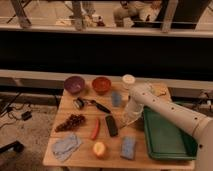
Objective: Place fork in paper cup
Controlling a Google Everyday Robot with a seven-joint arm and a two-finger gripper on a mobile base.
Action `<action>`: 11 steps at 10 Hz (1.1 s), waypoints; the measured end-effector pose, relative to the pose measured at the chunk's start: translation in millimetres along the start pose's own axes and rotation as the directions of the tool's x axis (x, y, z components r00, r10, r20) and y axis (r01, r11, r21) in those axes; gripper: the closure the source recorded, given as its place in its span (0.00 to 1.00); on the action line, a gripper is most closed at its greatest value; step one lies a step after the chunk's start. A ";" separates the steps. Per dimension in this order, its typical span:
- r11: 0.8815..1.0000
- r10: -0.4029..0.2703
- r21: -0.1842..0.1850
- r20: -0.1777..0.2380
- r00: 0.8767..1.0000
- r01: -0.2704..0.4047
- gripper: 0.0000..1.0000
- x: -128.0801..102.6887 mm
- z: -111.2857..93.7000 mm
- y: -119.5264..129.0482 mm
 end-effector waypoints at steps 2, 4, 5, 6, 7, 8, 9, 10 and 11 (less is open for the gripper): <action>1.000 -0.006 -0.007 -0.006 1.000 0.006 0.87 -0.3 0.2 2.5; 1.000 -0.023 -0.009 -0.020 1.000 0.023 1.00 -2.8 -0.1 1.5; 0.999 -0.035 -0.007 -0.030 0.999 0.035 1.00 -4.4 -0.4 0.1; 0.999 -0.046 -0.006 -0.039 0.998 0.046 1.00 -5.7 -1.2 -0.5; 0.998 -0.059 -0.003 -0.046 0.997 0.059 1.00 -7.0 -3.2 -1.4; 0.997 -0.075 -0.003 -0.052 0.996 0.075 1.00 -8.5 -5.1 -2.6; 0.996 -0.089 -0.002 -0.057 0.994 0.089 1.00 -9.6 -7.2 -3.3; 0.995 -0.100 -0.001 -0.061 0.993 0.101 1.00 -10.5 -9.1 -3.9; 0.993 -0.114 0.001 -0.066 0.991 0.115 1.00 -11.8 -12.5 -5.0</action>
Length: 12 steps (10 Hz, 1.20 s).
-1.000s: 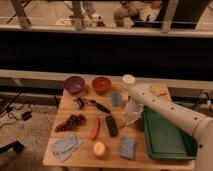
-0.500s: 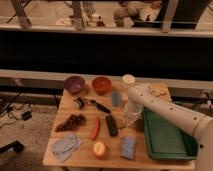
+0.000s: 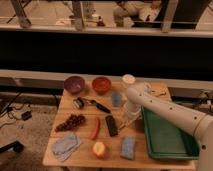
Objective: Place fork in paper cup
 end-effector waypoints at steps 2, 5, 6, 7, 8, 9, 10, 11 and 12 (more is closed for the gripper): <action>1.000 -0.017 0.004 -0.007 1.000 0.017 1.00 -1.0 -4.1 -1.1; 0.998 -0.052 0.021 -0.022 0.998 0.052 1.00 -2.9 -12.4 -3.3; 0.998 -0.063 0.027 -0.026 0.998 0.064 1.00 -3.2 -15.4 -3.9; 0.997 -0.074 0.036 -0.032 0.997 0.075 1.00 -3.4 -19.3 -5.0; 0.995 -0.084 0.044 -0.040 0.996 0.086 1.00 -4.2 -22.8 -5.4; 0.994 -0.092 0.055 -0.045 0.995 0.094 1.00 -4.8 -27.6 -6.2; 0.993 -0.098 0.068 -0.048 0.994 0.101 1.00 -5.5 -32.6 -6.8; 0.991 -0.102 0.085 -0.052 0.993 0.106 1.00 -6.2 -38.9 -7.7; 0.988 -0.104 0.107 -0.057 0.993 0.110 1.00 -6.9 -49.9 -8.9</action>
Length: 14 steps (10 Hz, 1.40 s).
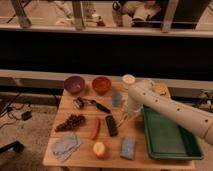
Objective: Place fork in paper cup
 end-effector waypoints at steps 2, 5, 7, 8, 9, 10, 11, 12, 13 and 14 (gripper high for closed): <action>0.999 -0.002 0.047 0.000 1.000 0.002 1.00 -2.8 -25.9 -4.8; 0.997 0.009 0.082 0.027 1.000 -0.011 1.00 -11.6 -59.1 -8.6; 0.996 0.005 0.087 0.051 0.999 -0.009 1.00 -24.1 -73.0 -14.3; 0.996 0.000 0.088 0.060 0.998 -0.005 1.00 -29.6 -76.3 -16.7; 0.996 -0.004 0.091 0.065 0.998 -0.002 1.00 -33.6 -78.8 -20.0; 0.996 -0.010 0.091 0.070 0.998 0.004 1.00 -38.1 -81.4 -24.0; 0.996 -0.020 0.094 0.073 0.997 0.013 1.00 -44.5 -83.4 -32.6; 0.995 -0.022 0.095 0.074 0.997 0.015 1.00 -45.5 -83.0 -33.9; 0.995 -0.018 0.095 0.073 0.997 0.011 1.00 -44.0 -83.5 -31.8; 0.995 -0.019 0.094 0.073 0.997 0.012 1.00 -44.5 -83.1 -32.4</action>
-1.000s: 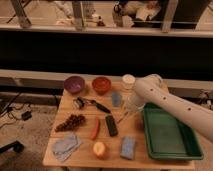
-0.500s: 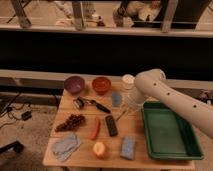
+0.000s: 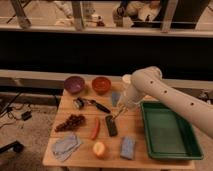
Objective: Place fork in paper cup
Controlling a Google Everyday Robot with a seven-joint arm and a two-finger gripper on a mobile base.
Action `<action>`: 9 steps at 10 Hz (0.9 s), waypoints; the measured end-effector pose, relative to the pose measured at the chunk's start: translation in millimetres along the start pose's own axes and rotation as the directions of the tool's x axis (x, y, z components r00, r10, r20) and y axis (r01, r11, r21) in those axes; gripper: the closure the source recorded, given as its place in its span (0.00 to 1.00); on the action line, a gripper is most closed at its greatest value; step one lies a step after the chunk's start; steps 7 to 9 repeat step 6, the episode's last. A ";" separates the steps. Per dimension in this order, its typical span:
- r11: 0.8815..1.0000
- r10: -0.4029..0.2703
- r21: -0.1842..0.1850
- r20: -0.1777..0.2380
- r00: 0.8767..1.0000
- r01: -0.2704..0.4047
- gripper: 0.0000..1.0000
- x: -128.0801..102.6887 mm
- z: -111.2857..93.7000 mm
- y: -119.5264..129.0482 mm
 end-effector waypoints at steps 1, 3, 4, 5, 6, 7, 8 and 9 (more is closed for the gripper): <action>1.000 -0.003 0.000 0.001 1.000 0.003 1.00 -1.0 0.5 -1.6; 1.000 0.001 0.000 0.000 1.000 -0.001 1.00 0.3 -0.1 0.2; 1.000 -0.001 0.000 0.000 1.000 0.001 1.00 0.0 -0.1 -0.4; 1.000 -0.003 0.000 0.000 1.000 0.003 1.00 -0.7 0.4 -1.4; 1.000 -0.002 0.000 0.000 1.000 0.002 1.00 -0.6 0.4 -1.2; 1.000 -0.002 0.000 0.000 1.000 0.002 1.00 -0.6 0.4 -1.2; 1.000 -0.002 0.000 0.000 1.000 0.002 1.00 -0.6 0.4 -1.2; 1.000 -0.002 0.000 0.000 1.000 0.002 1.00 -0.6 0.4 -1.2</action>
